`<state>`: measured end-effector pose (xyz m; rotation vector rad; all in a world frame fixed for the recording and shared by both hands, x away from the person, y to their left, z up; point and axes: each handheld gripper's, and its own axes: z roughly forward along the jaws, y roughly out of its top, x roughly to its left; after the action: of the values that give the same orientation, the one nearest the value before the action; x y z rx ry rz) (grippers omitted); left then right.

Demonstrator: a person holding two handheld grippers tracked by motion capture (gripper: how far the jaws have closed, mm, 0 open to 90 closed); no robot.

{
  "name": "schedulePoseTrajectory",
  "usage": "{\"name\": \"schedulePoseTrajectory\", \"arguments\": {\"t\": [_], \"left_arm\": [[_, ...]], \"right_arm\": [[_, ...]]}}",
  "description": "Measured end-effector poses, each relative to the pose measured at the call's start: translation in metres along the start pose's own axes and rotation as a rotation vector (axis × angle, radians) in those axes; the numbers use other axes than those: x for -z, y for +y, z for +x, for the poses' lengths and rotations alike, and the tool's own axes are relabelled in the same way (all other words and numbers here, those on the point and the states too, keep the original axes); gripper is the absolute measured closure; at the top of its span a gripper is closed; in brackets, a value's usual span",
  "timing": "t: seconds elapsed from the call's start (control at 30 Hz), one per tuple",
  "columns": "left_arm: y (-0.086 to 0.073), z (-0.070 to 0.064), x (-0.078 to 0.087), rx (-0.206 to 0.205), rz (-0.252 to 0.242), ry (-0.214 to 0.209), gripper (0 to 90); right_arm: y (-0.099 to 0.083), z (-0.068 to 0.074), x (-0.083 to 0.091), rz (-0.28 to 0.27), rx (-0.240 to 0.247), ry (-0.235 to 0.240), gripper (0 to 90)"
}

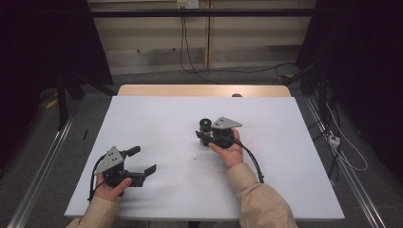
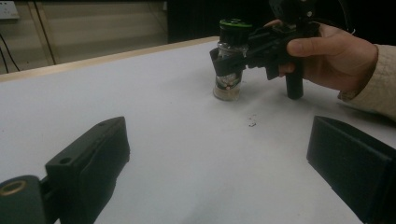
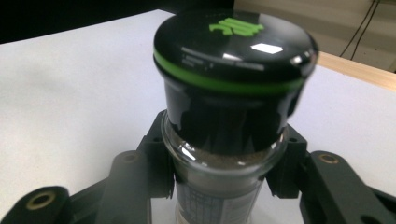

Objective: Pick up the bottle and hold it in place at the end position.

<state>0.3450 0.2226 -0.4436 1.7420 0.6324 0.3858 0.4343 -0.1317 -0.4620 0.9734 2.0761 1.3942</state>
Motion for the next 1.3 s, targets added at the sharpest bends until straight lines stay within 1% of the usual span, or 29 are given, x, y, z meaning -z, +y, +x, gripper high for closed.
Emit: {"name": "schedulePoseTrajectory", "arguments": {"t": [0.03, 0.07, 0.1, 0.13, 0.17, 0.2, 0.23, 0.27, 0.33, 0.37, 0.4, 0.43, 0.47, 0.5, 0.53, 0.57, 0.6, 0.73, 0.87, 0.93, 1.0, 1.17, 1.3], "left_arm": [[0.000, 0.000, 0.000, 0.001, 0.000, 0.000, 5.5], [0.000, 0.000, -0.001, 0.005, -0.002, 0.000, 5.5], [0.000, -0.001, -0.001, 0.003, 0.000, 0.000, 5.5], [0.001, -0.001, -0.001, -0.001, 0.001, -0.001, 5.5], [0.001, -0.001, -0.001, -0.001, 0.002, -0.002, 5.5], [0.001, -0.001, -0.002, -0.006, 0.003, -0.004, 5.5], [0.001, -0.001, -0.002, -0.004, 0.002, -0.004, 5.5], [0.001, -0.001, -0.003, -0.001, 0.004, -0.003, 5.4], [0.002, -0.001, -0.004, -0.001, 0.014, -0.012, 5.5], [0.002, -0.002, -0.005, 0.000, 0.019, -0.012, 5.5], [0.003, -0.003, -0.006, -0.006, 0.023, -0.018, 5.5], [0.004, -0.004, -0.007, -0.017, 0.029, -0.022, 5.5], [0.004, -0.004, -0.009, -0.010, 0.027, -0.025, 5.5], [0.004, -0.005, -0.010, -0.001, 0.027, -0.024, 5.5], [0.004, -0.005, -0.011, -0.002, 0.028, -0.029, 5.5], [0.005, -0.005, -0.011, -0.004, 0.028, -0.028, 5.5], [0.005, -0.005, -0.011, 0.001, 0.027, -0.024, 5.5], [0.006, -0.005, -0.013, -0.007, 0.025, -0.024, 5.5], [0.008, -0.005, -0.014, -0.001, 0.020, -0.021, 5.5], [0.010, -0.006, -0.014, -0.006, 0.021, -0.024, 5.5], [0.011, -0.006, -0.015, -0.007, 0.024, -0.029, 5.5], [0.014, -0.007, -0.017, -0.006, 0.034, -0.035, 5.6], [0.016, -0.007, -0.018, -0.005, 0.040, -0.040, 5.7]], "right_arm": [[-0.001, -0.001, 0.001, 0.006, -0.019, -0.006, 46.4], [-0.001, -0.002, 0.002, 0.009, -0.032, -0.019, 43.5], [-0.001, -0.002, 0.002, 0.009, -0.032, -0.019, 43.5], [-0.002, -0.002, 0.003, 0.014, -0.042, -0.024, 42.6], [-0.002, -0.001, 0.004, 0.026, -0.045, -0.032, 39.5], [-0.002, 0.000, 0.005, 0.034, -0.049, -0.027, 39.4], [-0.002, 0.000, 0.005, 0.034, -0.049, -0.027, 39.4], [-0.003, 0.001, 0.006, 0.045, -0.048, -0.024, 39.2], [-0.004, 0.003, 0.009, 0.057, -0.045, -0.031, 37.5], [-0.005, 0.004, 0.010, 0.043, -0.045, -0.039, 39.1], [-0.005, 0.004, 0.011, 0.030, -0.045, -0.054, 38.9], [-0.006, 0.005, 0.013, 0.025, -0.046, -0.056, 39.9], [-0.006, 0.006, 0.013, 0.025, -0.041, -0.055, 41.6], [-0.006, 0.007, 0.014, 0.025, -0.036, -0.059, 41.0], [-0.006, 0.007, 0.013, 0.030, -0.034, -0.062, 42.2], [-0.006, 0.007, 0.013, 0.033, -0.031, -0.056, 43.9], [-0.006, 0.008, 0.013, 0.033, -0.030, -0.055, 43.7], [-0.006, 0.006, 0.013, 0.037, -0.045, -0.053, 44.6], [-0.006, 0.006, 0.012, 0.043, -0.051, -0.048, 47.4], [-0.006, 0.005, 0.012, 0.042, -0.057, -0.047, 50.7], [-0.006, 0.005, 0.012, 0.044, -0.055, -0.036, 53.1], [-0.006, 0.003, 0.012, 0.042, -0.059, -0.026, 53.9], [-0.006, 0.001, 0.013, 0.044, -0.044, -0.013, 54.0]]}}
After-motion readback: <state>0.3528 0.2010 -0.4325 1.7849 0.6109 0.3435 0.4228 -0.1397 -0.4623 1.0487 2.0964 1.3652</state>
